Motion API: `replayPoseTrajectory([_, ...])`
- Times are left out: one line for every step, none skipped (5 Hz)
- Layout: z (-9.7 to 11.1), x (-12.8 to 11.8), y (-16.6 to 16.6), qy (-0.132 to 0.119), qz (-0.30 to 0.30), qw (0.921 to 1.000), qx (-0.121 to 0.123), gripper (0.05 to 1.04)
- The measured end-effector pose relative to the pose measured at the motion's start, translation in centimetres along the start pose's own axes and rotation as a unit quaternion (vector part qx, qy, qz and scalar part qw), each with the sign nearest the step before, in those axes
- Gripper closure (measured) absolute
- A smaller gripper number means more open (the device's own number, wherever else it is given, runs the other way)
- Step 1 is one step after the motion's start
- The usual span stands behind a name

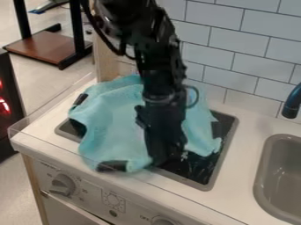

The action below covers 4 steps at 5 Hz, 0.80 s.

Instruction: Fold the cloth from bottom right to top left

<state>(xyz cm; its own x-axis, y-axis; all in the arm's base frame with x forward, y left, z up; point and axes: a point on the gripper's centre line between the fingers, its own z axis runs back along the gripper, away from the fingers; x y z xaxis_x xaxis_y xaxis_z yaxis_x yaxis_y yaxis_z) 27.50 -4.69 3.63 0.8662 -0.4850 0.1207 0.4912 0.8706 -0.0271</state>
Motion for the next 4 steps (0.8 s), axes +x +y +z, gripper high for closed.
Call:
replayPoseTrajectory([2.1,1.6,0.3,-0.029,0.003,0.9996,0.002,1.036])
replayPoseTrajectory([4.4,3.4,2.1,-0.059,0.028,0.9978,0.007,1.036])
replayPoseTrajectory([6.5,5.2,6.0,-0.081,0.077,0.9935,0.025,1.036])
replayPoseTrajectory([7.3,6.3,9.8,-0.088,0.125,0.9873,0.04,1.036])
